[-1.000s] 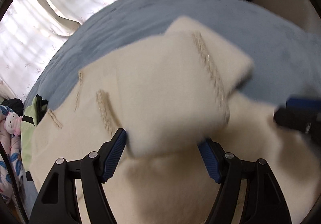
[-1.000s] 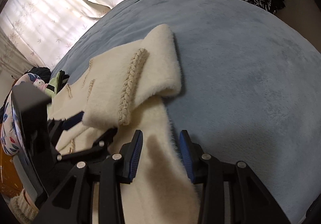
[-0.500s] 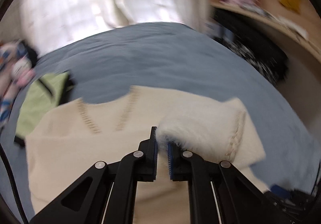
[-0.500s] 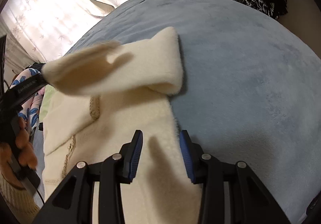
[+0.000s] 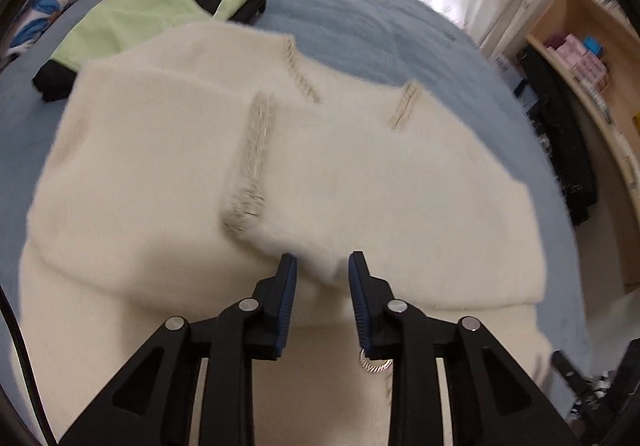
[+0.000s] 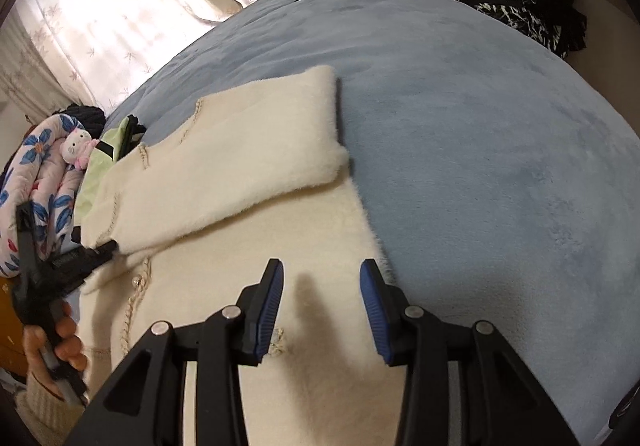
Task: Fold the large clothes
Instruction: 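Grasp the braided front edge with the left tool and fold it over the body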
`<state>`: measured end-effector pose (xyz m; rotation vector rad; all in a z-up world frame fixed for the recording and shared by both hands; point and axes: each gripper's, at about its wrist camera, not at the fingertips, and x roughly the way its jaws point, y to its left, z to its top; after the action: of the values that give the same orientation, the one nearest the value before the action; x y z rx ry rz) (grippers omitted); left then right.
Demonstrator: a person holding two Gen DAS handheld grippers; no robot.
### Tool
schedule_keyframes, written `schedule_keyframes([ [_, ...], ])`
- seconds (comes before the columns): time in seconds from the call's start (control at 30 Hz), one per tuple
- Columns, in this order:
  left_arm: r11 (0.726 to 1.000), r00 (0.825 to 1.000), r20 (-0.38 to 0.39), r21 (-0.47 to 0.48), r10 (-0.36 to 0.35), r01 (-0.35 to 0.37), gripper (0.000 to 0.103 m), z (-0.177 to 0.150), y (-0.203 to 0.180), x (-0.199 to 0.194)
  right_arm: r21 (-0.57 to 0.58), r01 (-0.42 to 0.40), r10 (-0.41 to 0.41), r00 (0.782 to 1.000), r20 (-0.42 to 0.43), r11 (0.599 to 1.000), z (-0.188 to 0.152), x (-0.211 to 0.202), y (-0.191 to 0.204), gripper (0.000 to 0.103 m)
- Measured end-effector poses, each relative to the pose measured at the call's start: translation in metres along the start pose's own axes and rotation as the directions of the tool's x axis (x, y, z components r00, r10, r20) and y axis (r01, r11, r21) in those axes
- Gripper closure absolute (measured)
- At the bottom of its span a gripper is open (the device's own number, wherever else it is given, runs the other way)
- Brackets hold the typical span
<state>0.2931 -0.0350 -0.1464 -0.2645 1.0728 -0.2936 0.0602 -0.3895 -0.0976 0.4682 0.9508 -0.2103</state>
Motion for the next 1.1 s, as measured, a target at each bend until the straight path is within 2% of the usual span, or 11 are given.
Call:
schedule_keyframes([
  [0.13,1.0,1.0,0.009,-0.016,-0.021,0.021,0.073,0.027,0.02,-0.006,-0.007,-0.014,0.014,1.0,-0.018,1.0,-0.002,0.004,0.007,0.062],
  [0.2,1.0,1.0,0.014,-0.026,0.013,-0.013,0.062,0.043,0.032,-0.002,-0.019,-0.003,0.002,1.0,-0.019,1.0,-0.002,0.006,0.011,0.062],
  [0.37,0.997,1.0,-0.018,-0.083,0.004,-0.005,0.06,0.07,0.058,0.014,-0.037,0.008,-0.009,1.0,-0.022,0.999,-0.002,0.009,0.018,0.062],
  [0.53,1.0,0.997,-0.074,-0.006,0.018,-0.018,0.06,0.088,0.046,0.056,-0.045,0.019,-0.02,0.999,-0.025,0.999,0.002,0.012,0.023,0.062],
  [0.63,0.999,0.994,-0.105,0.042,0.038,-0.033,0.06,0.086,0.035,0.079,-0.053,0.036,-0.037,0.999,-0.02,0.998,0.006,0.013,0.025,0.062],
  [0.67,0.998,0.994,-0.105,0.061,0.04,-0.034,0.061,0.085,0.03,0.082,-0.059,0.047,-0.048,0.999,-0.018,0.997,0.009,0.014,0.025,0.062],
  [0.7,0.994,0.993,-0.097,0.094,0.06,-0.051,0.081,0.084,0.023,0.083,-0.066,0.059,-0.06,0.998,-0.017,0.996,0.012,0.015,0.025,0.062],
  [0.73,0.992,0.993,-0.1,0.119,0.062,-0.05,0.092,0.083,0.016,0.084,-0.07,0.071,-0.073,0.997,-0.017,0.995,0.014,0.017,0.025,0.062],
  [0.83,0.986,0.992,-0.084,0.14,0.098,-0.085,0.092,0.084,-0.001,0.072,-0.11,0.128,-0.129,0.992,0.005,0.986,0.028,0.024,0.022,0.062],
  [0.97,0.997,1.0,-0.013,0.083,-0.003,0.004,0.092,0.102,-0.018,0.029,-0.155,0.157,-0.161,0.987,-0.014,0.975,0.047,0.047,0.016,0.062],
  [1.1,0.994,0.996,0.077,0.102,-0.052,0.044,0.092,0.124,-0.043,-0.013,-0.158,0.098,-0.109,0.992,-0.066,0.983,0.057,0.065,0.014,0.062],
])
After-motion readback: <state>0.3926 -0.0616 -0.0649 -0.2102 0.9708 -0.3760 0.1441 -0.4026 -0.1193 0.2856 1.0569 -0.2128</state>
